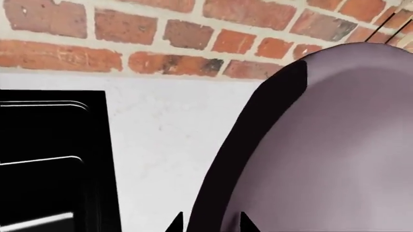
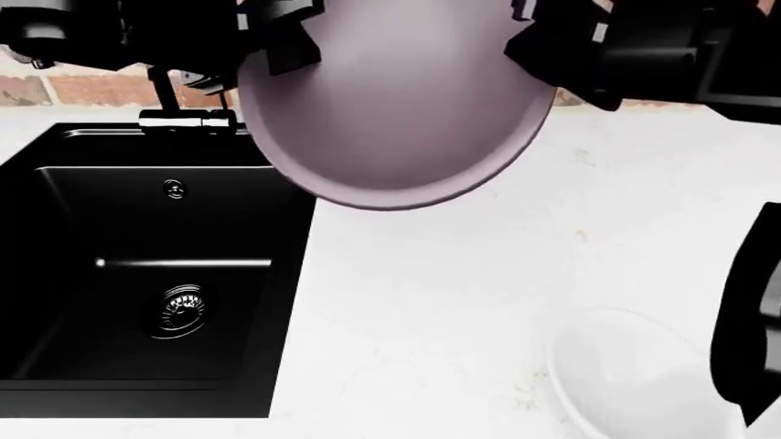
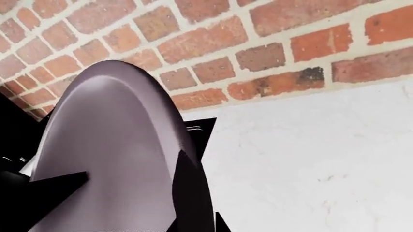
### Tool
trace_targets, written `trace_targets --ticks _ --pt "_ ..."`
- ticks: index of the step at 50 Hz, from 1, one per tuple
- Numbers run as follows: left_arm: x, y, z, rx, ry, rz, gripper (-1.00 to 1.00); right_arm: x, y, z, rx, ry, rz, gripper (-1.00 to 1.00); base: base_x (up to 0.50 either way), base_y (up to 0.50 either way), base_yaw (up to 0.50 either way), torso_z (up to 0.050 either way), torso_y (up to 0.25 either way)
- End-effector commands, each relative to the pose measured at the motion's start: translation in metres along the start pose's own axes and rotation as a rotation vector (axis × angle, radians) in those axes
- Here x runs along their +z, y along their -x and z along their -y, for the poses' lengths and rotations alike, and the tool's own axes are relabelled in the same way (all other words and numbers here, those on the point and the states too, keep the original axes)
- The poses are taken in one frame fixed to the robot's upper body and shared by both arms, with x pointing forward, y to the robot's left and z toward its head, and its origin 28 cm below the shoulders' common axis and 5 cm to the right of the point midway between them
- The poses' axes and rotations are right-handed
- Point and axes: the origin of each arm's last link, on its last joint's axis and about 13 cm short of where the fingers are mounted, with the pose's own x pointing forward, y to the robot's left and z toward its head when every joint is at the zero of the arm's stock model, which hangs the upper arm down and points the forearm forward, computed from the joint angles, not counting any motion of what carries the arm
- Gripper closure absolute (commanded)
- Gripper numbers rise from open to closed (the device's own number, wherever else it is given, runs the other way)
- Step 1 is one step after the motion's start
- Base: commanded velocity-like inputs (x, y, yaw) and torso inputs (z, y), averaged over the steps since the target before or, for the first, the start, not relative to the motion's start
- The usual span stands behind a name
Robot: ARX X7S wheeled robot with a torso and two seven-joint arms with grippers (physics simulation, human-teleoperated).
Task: Stack the bowls in the sink.
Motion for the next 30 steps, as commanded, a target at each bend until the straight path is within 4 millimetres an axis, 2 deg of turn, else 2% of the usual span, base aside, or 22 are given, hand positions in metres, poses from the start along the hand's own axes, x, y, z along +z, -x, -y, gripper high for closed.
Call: trace_targets --ticks 1,11,30 --pt "0.006 0.001 -0.006 0.125 -0.025 0.024 1.00 0.003 0.004 -0.001 0.057 -0.012 0.020 -1.00 0.00 0.00 0.00 0.000 0.000" --pt "0.011 0.009 -0.003 0.146 -0.048 0.051 1.00 0.008 0.008 0.001 0.048 -0.020 0.041 -1.00 0.00 0.00 0.00 0.000 0.000" --pt "0.008 0.021 -0.003 0.205 -0.104 0.077 1.00 0.019 0.022 0.007 0.038 -0.059 0.110 -1.00 0.00 0.00 0.00 0.000 0.001"
